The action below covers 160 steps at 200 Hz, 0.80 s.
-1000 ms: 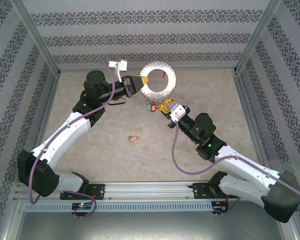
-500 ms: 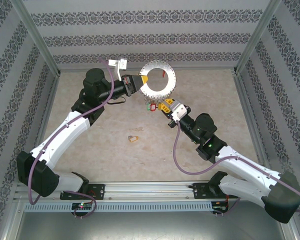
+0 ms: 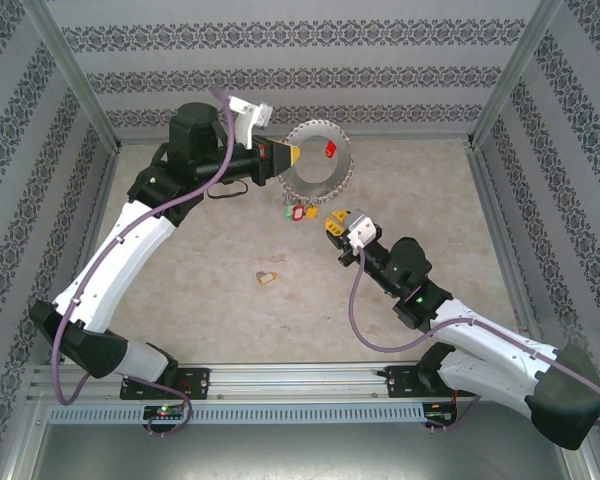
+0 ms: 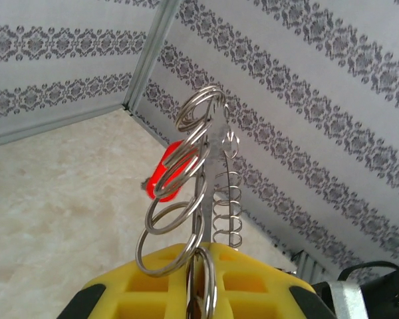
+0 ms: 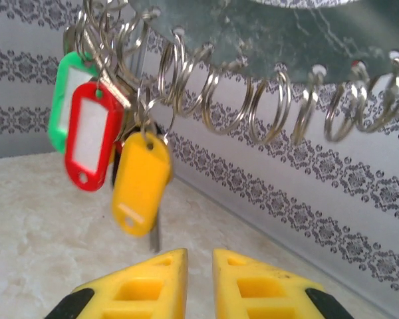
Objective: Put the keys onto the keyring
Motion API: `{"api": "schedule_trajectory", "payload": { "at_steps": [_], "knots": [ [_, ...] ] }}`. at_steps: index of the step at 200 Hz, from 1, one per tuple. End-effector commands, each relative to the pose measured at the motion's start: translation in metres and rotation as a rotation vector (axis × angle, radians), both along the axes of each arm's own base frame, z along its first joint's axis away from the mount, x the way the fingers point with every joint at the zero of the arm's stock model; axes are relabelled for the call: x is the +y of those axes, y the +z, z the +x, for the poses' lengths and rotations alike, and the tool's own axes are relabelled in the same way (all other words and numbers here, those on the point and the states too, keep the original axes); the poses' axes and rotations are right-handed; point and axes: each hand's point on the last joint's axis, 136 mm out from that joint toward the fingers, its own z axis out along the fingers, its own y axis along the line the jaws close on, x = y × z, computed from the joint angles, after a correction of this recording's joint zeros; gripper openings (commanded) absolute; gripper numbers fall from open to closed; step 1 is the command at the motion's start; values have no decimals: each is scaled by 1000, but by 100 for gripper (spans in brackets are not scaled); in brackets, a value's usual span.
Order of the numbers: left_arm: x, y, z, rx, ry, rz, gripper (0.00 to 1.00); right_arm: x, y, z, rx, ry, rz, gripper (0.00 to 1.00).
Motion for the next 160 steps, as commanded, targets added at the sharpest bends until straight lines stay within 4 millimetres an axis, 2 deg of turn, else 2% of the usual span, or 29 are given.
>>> {"api": "schedule_trajectory", "payload": {
  "at_steps": [1,29,69,98,160],
  "knots": [
    [0,-9,-10,-36,-39,128,0,5,29,-9,-50,38,94,18],
    [-3,-5,-9,-51,-40,118,0,14,40,-17,-80,76,104,18],
    [-5,-2,-9,-57,-43,105,0,23,42,-21,-93,98,93,18],
    [-6,-1,-10,-59,-43,88,0,30,40,-21,-95,107,75,18],
    [-8,-2,-12,-52,-53,65,0,29,43,-12,-118,59,58,19]
  ]
}}
